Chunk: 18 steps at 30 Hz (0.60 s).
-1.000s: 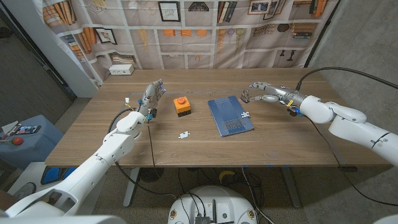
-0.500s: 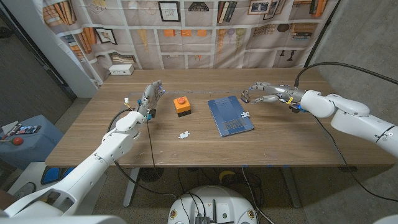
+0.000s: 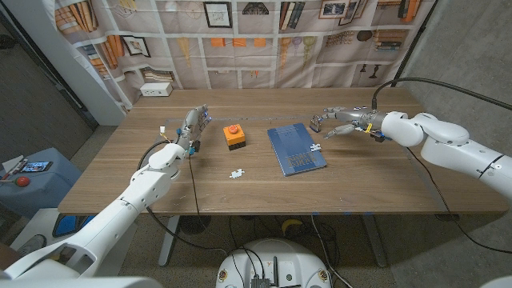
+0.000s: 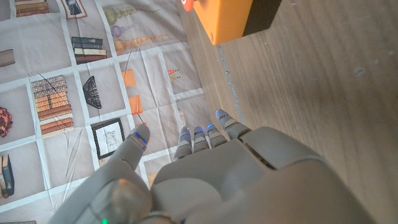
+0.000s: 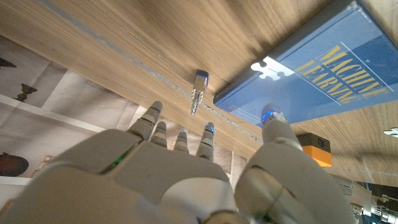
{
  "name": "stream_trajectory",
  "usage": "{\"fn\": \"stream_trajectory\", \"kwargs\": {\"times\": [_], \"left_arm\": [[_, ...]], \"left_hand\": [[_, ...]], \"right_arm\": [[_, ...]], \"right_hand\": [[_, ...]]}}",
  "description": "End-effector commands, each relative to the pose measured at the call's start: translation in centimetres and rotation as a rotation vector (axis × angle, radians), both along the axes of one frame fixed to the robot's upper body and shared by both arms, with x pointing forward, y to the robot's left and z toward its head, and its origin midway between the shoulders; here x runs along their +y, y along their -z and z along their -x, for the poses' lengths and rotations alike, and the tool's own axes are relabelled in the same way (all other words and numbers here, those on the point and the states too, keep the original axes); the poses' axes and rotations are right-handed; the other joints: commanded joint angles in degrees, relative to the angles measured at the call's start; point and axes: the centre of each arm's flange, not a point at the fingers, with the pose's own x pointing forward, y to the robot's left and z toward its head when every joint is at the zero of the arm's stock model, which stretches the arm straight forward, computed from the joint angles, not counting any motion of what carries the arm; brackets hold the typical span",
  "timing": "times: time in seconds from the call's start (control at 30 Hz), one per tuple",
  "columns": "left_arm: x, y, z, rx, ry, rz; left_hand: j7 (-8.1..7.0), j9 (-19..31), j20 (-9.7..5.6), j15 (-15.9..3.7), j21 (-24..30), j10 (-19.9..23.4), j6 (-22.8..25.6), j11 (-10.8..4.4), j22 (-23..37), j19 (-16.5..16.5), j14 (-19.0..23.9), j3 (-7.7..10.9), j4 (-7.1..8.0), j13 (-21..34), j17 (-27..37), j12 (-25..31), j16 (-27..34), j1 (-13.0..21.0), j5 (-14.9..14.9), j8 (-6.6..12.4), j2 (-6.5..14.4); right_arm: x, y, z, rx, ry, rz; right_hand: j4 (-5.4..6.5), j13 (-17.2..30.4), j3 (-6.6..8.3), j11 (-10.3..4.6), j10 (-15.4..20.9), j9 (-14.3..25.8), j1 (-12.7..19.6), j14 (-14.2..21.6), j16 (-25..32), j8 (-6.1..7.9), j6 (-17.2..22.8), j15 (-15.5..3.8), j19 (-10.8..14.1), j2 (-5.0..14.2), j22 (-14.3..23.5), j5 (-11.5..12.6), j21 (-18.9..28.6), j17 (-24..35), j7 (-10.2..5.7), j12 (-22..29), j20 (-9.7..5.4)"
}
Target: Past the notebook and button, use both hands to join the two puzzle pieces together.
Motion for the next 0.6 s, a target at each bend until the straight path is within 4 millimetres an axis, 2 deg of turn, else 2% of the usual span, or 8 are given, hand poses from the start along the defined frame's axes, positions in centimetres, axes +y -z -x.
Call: {"fn": "stream_trajectory", "kwargs": {"times": [0.03,0.3,0.43,0.6], "left_arm": [[0.2,0.5,0.2,0.019,-0.015,0.006],[0.1,0.6,0.2,0.034,-0.016,0.002],[0.1,0.7,0.2,0.038,-0.018,0.001],[0.0,0.8,0.2,0.042,-0.013,-0.002]], "left_hand": [[-0.07,0.2,-0.20,-0.09,0.4,0.3,0.4,0.10,0.1,0.4,0.1,0.45,-0.14,0.2,0.2,0.2,0.3,0.6,0.0,0.13,5.2],[-0.02,0.3,-0.16,-0.02,0.4,0.4,0.5,0.06,0.1,0.5,0.2,0.51,-0.01,0.2,0.3,0.2,0.3,0.6,0.0,0.13,5.2],[-0.05,0.3,-0.14,-0.05,0.4,0.4,0.5,0.04,0.1,0.5,0.2,0.52,0.03,0.2,0.3,0.2,0.3,0.6,0.0,0.11,5.2],[-0.04,0.3,-0.16,-0.02,0.4,0.4,0.5,0.01,0.1,0.5,0.2,0.54,0.11,0.2,0.3,0.1,0.3,0.6,0.0,0.10,5.2]], "right_arm": [[1.0,0.1,-0.1,-0.016,0.039,0.100],[1.5,0.5,-0.1,-0.014,0.056,0.159],[1.6,0.8,-0.2,-0.009,0.055,0.182],[1.7,1.2,-0.1,-0.013,0.061,0.208]], "right_hand": [[0.00,0.2,1.05,0.62,-0.7,0.3,2.5,-0.2,0.4,0.70,0.6,0.82,-1.2,-0.79,0.1,0.2,-0.3,0.1,-0.25,0.3,1.51],[0.07,0.3,1.41,1.13,-1.7,0.6,4.7,-1.4,0.0,0.94,0.3,1.46,-3.5,-2.11,0.2,0.0,-0.8,0.1,-0.30,0.1,2.50],[0.14,0.4,1.42,2.48,-2.3,0.7,5.8,-2.1,-0.2,1.14,0.2,1.96,-4.5,-3.05,0.2,0.0,-0.8,0.1,-0.18,0.1,2.61],[0.22,0.4,1.38,3.34,-3.3,0.8,6.7,-3.2,-0.4,1.28,0.1,2.77,-4.8,-3.94,0.2,-0.1,-0.6,0.1,-0.05,-0.1,2.51]]}}
